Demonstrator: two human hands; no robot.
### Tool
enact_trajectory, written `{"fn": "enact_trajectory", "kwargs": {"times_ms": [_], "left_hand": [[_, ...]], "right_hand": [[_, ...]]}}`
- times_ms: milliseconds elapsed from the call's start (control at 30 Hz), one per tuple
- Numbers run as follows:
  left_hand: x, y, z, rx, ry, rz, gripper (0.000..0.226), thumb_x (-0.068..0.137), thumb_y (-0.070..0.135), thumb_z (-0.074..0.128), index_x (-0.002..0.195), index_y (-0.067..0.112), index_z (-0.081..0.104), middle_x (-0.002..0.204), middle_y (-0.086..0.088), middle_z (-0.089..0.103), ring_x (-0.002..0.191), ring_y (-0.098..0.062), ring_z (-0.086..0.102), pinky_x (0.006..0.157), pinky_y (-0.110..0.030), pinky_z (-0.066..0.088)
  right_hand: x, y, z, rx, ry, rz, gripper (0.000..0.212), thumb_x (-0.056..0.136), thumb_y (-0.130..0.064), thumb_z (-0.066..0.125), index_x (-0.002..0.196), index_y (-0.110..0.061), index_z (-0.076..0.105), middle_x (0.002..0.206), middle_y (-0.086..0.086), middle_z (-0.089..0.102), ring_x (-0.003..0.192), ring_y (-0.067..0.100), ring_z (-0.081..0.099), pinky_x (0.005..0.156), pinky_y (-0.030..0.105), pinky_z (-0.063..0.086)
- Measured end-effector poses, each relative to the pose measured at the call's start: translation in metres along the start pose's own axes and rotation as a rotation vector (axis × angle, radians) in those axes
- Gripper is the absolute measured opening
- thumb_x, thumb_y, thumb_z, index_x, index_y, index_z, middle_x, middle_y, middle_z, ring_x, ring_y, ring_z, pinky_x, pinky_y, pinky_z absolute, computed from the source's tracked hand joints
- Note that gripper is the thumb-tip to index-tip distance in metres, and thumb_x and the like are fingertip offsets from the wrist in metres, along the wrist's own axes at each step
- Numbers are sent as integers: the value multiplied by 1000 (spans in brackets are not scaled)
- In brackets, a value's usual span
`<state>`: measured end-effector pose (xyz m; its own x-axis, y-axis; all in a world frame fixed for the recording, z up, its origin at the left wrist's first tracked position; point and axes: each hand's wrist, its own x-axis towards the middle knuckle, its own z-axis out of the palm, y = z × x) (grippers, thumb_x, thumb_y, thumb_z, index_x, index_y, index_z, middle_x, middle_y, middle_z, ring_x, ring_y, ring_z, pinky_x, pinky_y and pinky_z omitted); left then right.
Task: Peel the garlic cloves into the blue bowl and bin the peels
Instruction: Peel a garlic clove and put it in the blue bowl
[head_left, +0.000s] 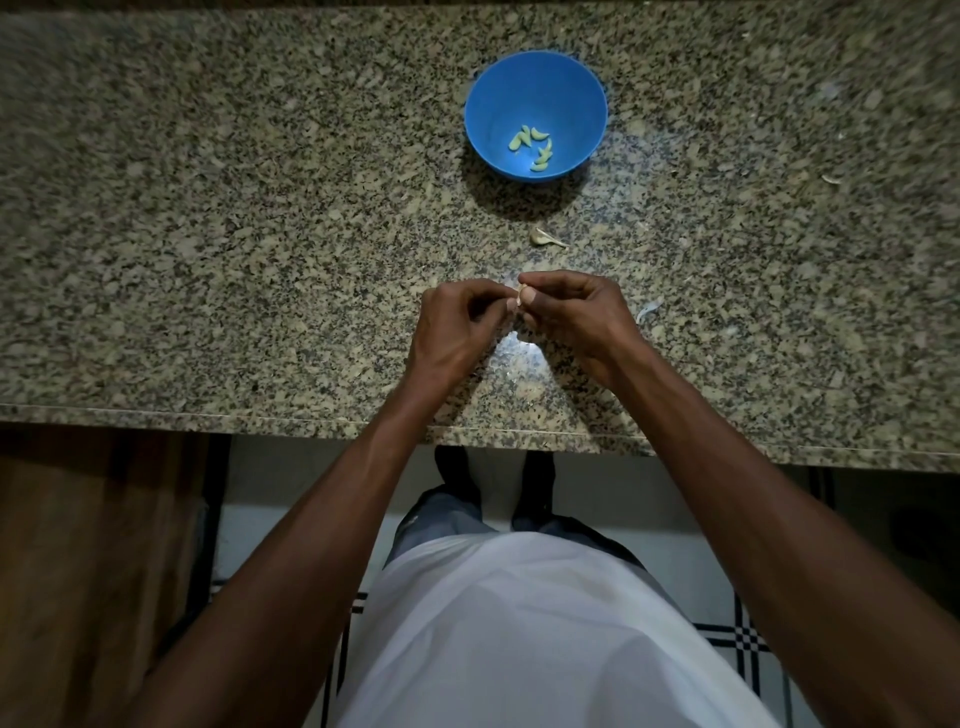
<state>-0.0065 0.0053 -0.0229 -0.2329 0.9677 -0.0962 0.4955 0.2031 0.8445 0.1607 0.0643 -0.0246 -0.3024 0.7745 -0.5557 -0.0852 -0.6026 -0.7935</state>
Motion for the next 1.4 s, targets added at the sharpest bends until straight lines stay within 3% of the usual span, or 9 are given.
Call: {"fn": "enact_trajectory", "kwargs": {"times_ms": [233,467,600,733,967,1067,1233,1400], "left_hand": [[-3,2,3,168,42,144,17,96,18,72,107,5,75,92,-5,77,77,-9,72,72,-16,59],[-4,8,7,262,89,180,11,95,16,71,94,6,67,81,-3,66,67,-15,62,60,-21,52],[-2,6,9,168,147,19,11,93,21,73,94,13,66,81,4,66,70,-4,63,61,-11,51],[4,0,4,91,202,-141,6,90,16,71,94,13,70,83,3,71,77,-10,68,71,-26,61],[1,-7,4,95,136,-217,14,88,4,68,99,9,76,93,-1,75,86,-13,71,82,-34,63],[-1,-5,5,-58,140,-261,13,90,5,72,101,11,76,97,0,76,89,-14,73,82,-36,64],[0,2,7,-272,37,-199,30,86,28,85,110,13,78,106,4,77,93,-6,74,77,-22,62],[2,0,8,-263,69,-189,14,87,16,83,100,12,82,93,4,80,86,-5,76,76,-23,61]], "right_hand": [[2,5,4,35,-20,-2,25,87,3,77,112,3,75,106,15,78,99,26,78,83,31,64],[7,8,2,6,-52,8,31,86,0,79,117,0,75,113,13,78,107,24,76,91,33,63],[7,6,-1,5,-88,37,30,87,1,79,116,-2,76,109,12,80,104,24,77,88,31,63],[6,9,-5,0,-69,50,26,89,7,75,114,3,75,102,17,79,96,28,79,80,29,63],[7,6,-6,8,-34,52,17,89,7,75,106,2,77,98,16,80,98,29,78,88,35,64],[6,3,-6,-11,-27,40,12,91,4,75,102,0,77,94,14,80,97,30,78,91,38,64],[3,0,-4,-135,-5,-9,24,86,-5,83,108,2,77,102,24,78,85,29,74,85,43,61],[1,0,-1,-107,-10,3,17,88,-5,81,104,0,79,100,20,79,88,25,76,85,35,61]]}}
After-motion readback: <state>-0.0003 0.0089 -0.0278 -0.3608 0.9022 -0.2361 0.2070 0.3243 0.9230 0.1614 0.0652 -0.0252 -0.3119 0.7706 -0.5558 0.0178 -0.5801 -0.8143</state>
